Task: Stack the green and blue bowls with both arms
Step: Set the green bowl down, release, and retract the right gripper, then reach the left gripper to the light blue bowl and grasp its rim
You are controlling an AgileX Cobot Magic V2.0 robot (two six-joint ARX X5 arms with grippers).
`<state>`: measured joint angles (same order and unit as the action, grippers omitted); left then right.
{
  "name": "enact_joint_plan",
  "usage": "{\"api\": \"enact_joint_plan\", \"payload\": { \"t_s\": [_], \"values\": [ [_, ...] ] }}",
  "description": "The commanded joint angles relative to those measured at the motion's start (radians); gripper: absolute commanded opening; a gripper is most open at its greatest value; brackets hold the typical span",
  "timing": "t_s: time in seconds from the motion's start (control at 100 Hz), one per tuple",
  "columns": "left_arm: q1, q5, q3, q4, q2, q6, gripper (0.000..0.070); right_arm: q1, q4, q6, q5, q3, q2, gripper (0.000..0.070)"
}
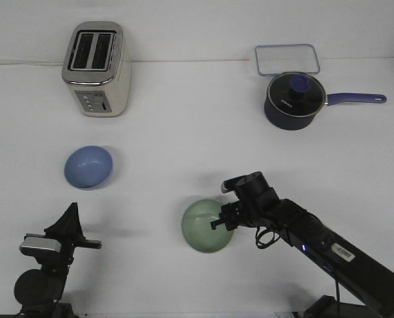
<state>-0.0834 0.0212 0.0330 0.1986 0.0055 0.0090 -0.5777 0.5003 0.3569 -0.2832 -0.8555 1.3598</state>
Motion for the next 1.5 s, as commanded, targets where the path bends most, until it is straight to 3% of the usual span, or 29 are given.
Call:
{"api": "enact_joint_plan", "payload": {
  "t_s": [0.0, 0.2, 0.24, 0.3, 0.35, 0.5, 0.759, 0.989, 1.129, 1.259, 1.489],
  "values": [
    [-0.002, -0.002, -0.019, 0.011, 0.0, -0.005, 0.0015, -0.013, -0.019, 0.004, 0.008, -0.004, 0.038, 0.0],
    [-0.002, -0.002, -0.019, 0.012, 0.0, -0.005, 0.0015, -0.013, -0.049, -0.013, 0.023, -0.004, 0.092, 0.0007],
    [-0.002, -0.002, -0.019, 0.012, 0.0, -0.005, 0.0015, -0.013, -0.053, -0.014, 0.022, -0.004, 0.095, 0.0058],
    [-0.002, -0.002, -0.019, 0.012, 0.0, -0.005, 0.0015, -0.013, -0.056, -0.015, 0.022, -0.004, 0.095, 0.0204],
    [-0.002, -0.002, -0.019, 0.012, 0.0, -0.005, 0.0015, -0.013, -0.06, -0.015, 0.022, -0.004, 0.094, 0.0284],
    [-0.002, -0.002, -0.019, 0.013, 0.0, -0.006, 0.0015, 0.007, -0.065, -0.04, 0.009, -0.019, 0.04, 0.0343],
    [-0.002, -0.002, -0.018, 0.023, 0.0, -0.044, 0.0012, 0.116, -0.06, -0.107, 0.004, -0.09, -0.208, 0.0348],
    [-0.002, -0.004, 0.024, 0.037, 0.0, -0.308, 0.0012, 0.184, -0.107, -0.19, 0.163, -0.042, -0.433, 0.0348],
    [-0.002, -0.038, 0.098, -0.028, 0.008, -0.309, 0.0012, 0.185, -0.225, -0.189, 0.195, 0.093, -0.584, 0.0347],
    [-0.002, -0.096, 0.241, -0.19, 0.097, -0.313, 0.0012, 0.185, -0.338, -0.182, 0.214, 0.241, -0.723, 0.0342],
    [0.0, -0.1, 0.55, -0.409, 0.464, -0.313, 0.0012, 0.185, -0.296, -0.179, 0.257, 0.356, -0.869, 0.0342]
  ]
}}
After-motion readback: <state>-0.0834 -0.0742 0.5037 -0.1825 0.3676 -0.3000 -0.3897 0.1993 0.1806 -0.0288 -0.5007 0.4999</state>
